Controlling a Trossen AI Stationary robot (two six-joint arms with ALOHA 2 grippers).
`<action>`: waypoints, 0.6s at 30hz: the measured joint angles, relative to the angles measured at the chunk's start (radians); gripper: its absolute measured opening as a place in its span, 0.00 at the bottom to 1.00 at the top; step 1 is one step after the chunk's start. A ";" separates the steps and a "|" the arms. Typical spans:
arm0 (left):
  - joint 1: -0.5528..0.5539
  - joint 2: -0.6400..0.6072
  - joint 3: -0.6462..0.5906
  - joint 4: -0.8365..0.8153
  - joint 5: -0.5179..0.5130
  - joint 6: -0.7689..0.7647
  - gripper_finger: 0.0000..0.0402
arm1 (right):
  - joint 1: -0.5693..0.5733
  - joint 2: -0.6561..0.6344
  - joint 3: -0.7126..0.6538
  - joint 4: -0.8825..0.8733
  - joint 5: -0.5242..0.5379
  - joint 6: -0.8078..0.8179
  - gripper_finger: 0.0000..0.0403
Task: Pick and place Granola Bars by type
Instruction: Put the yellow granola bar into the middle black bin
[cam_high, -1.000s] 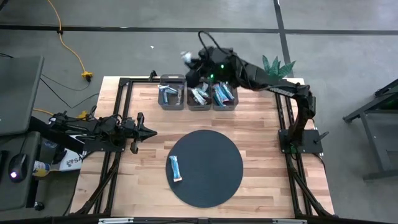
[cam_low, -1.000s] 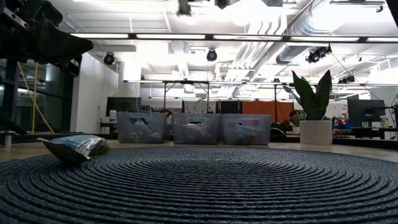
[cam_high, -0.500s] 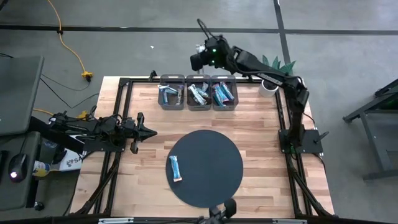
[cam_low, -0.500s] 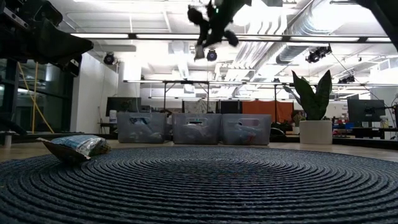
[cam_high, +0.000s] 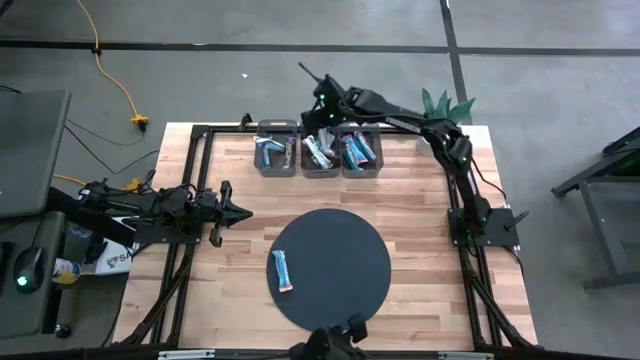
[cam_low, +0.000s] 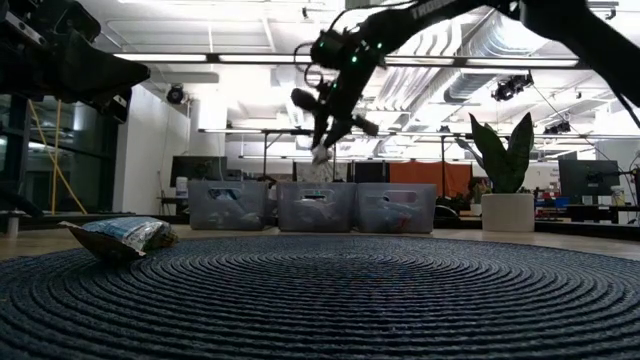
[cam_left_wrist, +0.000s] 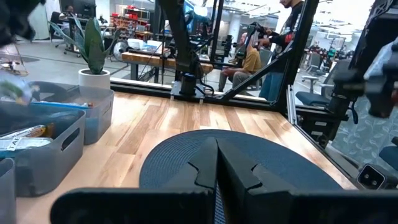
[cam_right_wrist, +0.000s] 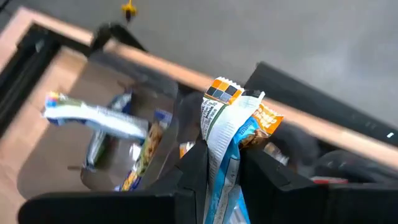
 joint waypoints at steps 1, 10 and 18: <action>0.000 0.000 0.000 0.000 0.000 0.000 0.00 | 0.000 0.011 0.000 0.000 -0.013 0.008 0.17; 0.000 0.000 0.000 0.000 0.000 0.000 0.00 | 0.000 0.088 0.000 -0.009 -0.167 0.088 0.17; 0.000 0.000 0.000 0.000 0.000 0.000 0.00 | -0.001 0.089 0.000 -0.008 -0.188 0.092 0.17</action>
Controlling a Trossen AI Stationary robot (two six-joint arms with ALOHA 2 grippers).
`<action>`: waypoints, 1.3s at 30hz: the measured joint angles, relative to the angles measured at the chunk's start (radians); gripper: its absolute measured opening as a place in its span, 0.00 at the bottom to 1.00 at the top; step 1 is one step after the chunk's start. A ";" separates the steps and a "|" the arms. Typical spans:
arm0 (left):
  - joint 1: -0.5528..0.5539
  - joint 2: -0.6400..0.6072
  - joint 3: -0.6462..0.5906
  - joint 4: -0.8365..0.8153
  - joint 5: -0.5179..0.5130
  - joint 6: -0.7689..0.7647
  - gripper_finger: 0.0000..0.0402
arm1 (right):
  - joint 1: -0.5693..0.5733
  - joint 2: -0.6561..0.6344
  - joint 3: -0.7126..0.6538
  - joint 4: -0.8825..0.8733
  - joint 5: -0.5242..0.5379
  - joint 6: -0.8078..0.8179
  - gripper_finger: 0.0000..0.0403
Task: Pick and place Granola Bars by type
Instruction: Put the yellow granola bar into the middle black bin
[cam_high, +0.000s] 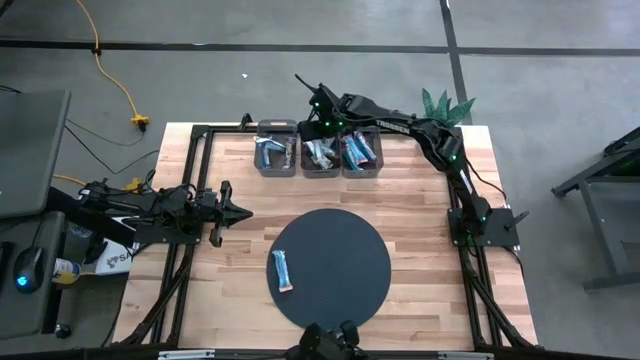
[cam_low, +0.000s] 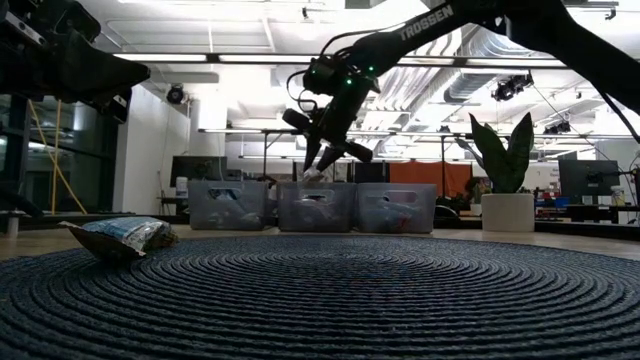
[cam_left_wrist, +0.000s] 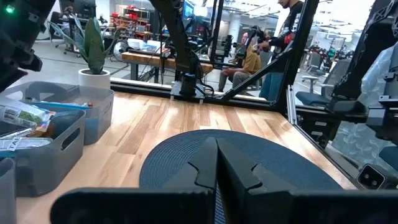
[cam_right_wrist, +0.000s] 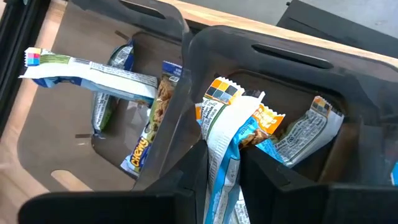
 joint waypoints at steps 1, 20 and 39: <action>0.000 0.000 0.000 0.000 0.000 0.000 0.00 | 0.000 0.000 0.000 0.000 -0.002 0.000 0.17; 0.000 0.000 0.000 0.000 0.000 0.000 0.00 | 0.003 0.000 0.000 -0.014 -0.060 -0.031 0.17; 0.000 0.000 0.000 0.000 0.000 0.000 0.00 | 0.016 -0.020 0.000 0.012 -0.149 -0.028 0.45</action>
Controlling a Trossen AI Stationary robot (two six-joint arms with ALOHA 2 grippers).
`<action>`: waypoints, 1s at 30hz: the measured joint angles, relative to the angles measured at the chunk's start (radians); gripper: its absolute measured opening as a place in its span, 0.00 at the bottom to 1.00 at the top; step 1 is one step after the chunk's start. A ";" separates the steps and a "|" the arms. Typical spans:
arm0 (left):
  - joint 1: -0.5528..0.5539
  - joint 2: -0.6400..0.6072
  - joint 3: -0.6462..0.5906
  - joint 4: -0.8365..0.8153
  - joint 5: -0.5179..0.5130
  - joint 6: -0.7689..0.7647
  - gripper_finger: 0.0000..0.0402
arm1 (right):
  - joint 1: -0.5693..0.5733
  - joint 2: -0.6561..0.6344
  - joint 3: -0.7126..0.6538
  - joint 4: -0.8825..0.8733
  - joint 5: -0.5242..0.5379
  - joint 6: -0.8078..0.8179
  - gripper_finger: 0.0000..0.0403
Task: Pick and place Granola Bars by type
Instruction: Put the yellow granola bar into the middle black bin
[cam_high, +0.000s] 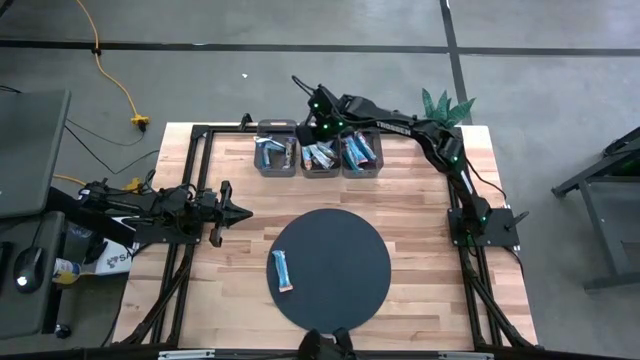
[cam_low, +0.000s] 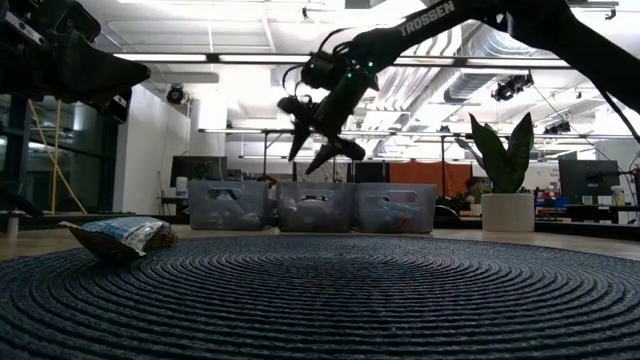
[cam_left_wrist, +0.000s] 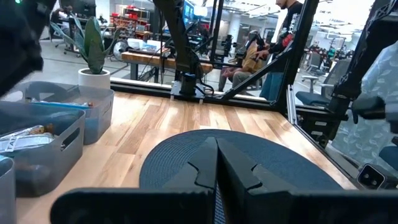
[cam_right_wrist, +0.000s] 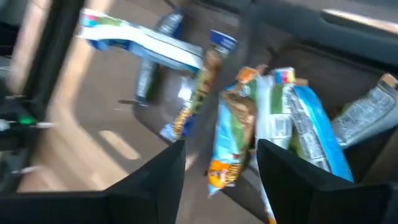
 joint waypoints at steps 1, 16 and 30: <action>0.000 0.000 0.000 0.000 0.000 0.000 0.00 | 0.000 -0.011 0.000 0.007 -0.003 -0.001 0.45; 0.000 0.000 0.000 0.000 0.000 0.000 0.00 | 0.048 -0.285 0.000 0.303 -0.047 -0.043 0.46; 0.000 0.000 0.000 0.000 0.000 0.000 0.00 | 0.274 -0.399 0.001 0.568 -0.048 -0.017 0.46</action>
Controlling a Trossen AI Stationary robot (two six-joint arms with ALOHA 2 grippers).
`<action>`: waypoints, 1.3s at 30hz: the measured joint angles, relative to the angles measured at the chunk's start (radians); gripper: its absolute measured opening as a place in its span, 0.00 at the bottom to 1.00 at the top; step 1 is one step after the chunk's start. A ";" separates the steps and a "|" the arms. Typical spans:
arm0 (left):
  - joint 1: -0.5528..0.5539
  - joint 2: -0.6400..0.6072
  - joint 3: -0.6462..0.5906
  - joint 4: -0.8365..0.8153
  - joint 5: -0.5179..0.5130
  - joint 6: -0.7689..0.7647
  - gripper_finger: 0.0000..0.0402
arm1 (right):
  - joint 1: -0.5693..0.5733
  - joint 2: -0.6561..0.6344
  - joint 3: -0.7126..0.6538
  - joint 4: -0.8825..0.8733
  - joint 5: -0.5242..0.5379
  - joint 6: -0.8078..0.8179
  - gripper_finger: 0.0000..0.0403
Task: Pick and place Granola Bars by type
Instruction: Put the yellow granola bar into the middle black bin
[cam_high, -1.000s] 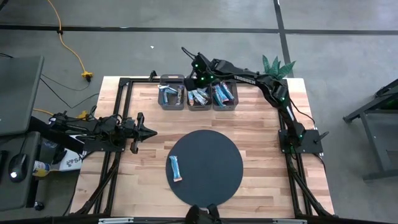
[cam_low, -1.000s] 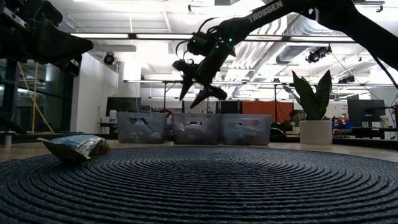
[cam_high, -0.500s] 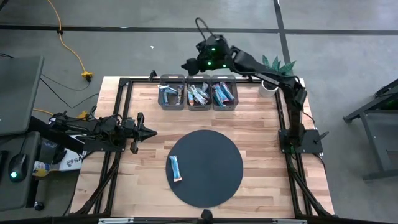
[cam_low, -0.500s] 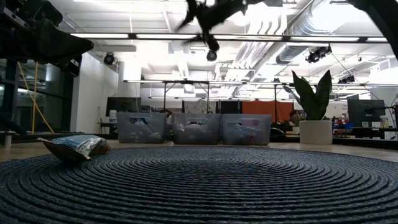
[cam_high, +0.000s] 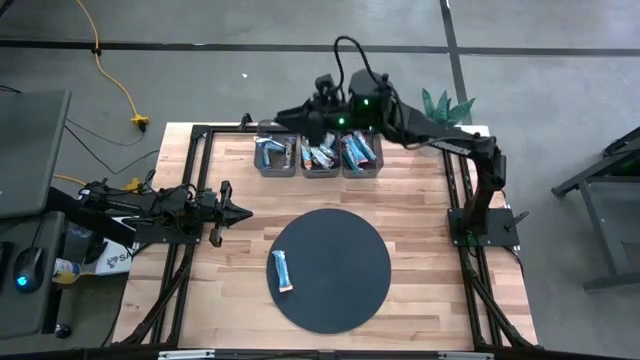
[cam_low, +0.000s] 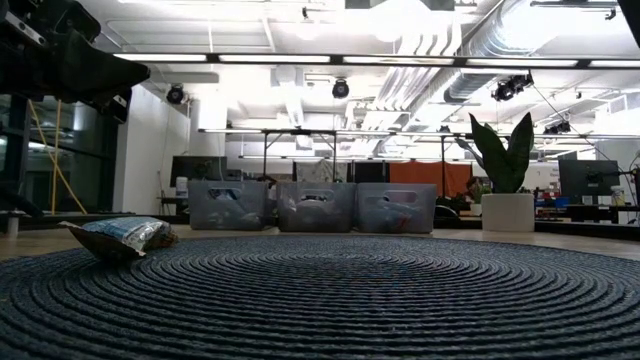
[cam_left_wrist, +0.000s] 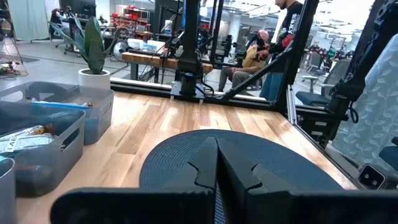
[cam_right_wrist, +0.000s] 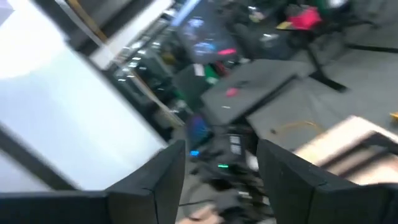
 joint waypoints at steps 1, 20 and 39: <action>0.000 0.000 0.000 0.000 0.000 0.000 0.00 | 0.020 0.000 0.000 0.018 0.001 0.012 0.46; 0.000 0.000 0.000 0.000 0.000 0.000 0.00 | 0.405 0.001 0.000 0.059 0.407 -0.085 0.46; 0.000 0.000 0.000 0.000 0.000 0.000 0.00 | 0.525 0.124 0.000 0.133 0.445 -0.187 0.46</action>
